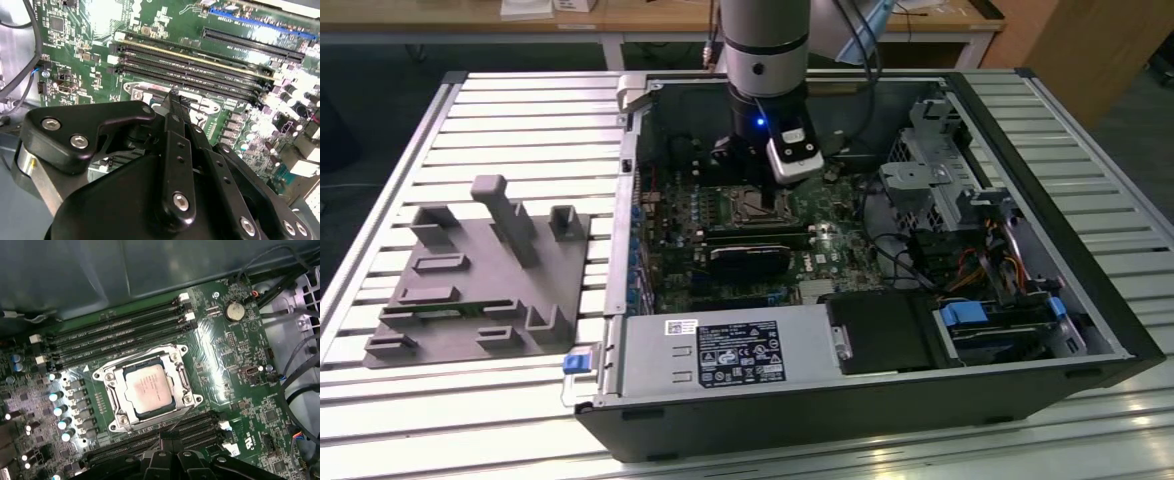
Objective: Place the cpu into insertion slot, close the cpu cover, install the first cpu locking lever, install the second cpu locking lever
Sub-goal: 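Install the second cpu locking lever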
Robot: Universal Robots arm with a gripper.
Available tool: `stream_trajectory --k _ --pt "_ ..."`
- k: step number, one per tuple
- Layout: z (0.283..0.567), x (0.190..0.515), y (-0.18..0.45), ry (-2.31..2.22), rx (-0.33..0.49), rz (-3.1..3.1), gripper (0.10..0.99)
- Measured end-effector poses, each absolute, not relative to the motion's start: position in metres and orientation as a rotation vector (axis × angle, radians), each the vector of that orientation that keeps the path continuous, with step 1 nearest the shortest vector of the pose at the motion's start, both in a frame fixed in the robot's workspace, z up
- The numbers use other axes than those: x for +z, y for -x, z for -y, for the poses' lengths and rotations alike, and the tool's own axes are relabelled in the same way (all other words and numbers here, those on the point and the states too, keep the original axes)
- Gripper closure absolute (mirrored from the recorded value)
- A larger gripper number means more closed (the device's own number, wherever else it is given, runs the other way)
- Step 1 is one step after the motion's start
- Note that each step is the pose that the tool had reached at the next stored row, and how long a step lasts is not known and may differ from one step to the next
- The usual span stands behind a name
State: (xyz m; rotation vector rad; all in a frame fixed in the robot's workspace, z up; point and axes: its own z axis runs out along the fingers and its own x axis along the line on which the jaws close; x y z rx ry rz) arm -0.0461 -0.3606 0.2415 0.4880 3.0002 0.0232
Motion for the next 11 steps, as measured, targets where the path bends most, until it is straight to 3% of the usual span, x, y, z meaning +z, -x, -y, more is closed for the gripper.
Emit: stream_trajectory --k 11 --pt "0.3626 0.237 0.0481 -0.335 0.031 -3.024 0.98"
